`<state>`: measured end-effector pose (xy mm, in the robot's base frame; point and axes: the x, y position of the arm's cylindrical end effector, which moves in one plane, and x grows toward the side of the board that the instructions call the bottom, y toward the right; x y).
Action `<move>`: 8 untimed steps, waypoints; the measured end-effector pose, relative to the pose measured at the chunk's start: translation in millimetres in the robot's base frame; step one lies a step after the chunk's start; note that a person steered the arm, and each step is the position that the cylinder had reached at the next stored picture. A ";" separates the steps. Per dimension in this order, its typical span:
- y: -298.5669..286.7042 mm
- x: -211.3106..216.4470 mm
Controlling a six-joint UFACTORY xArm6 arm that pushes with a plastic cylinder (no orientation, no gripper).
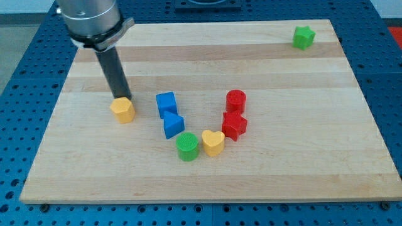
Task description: Move the yellow hexagon to the bottom left of the board
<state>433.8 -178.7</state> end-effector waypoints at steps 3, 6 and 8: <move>-28.8 51.2; 19.4 26.2; 12.7 35.4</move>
<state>469.3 -166.0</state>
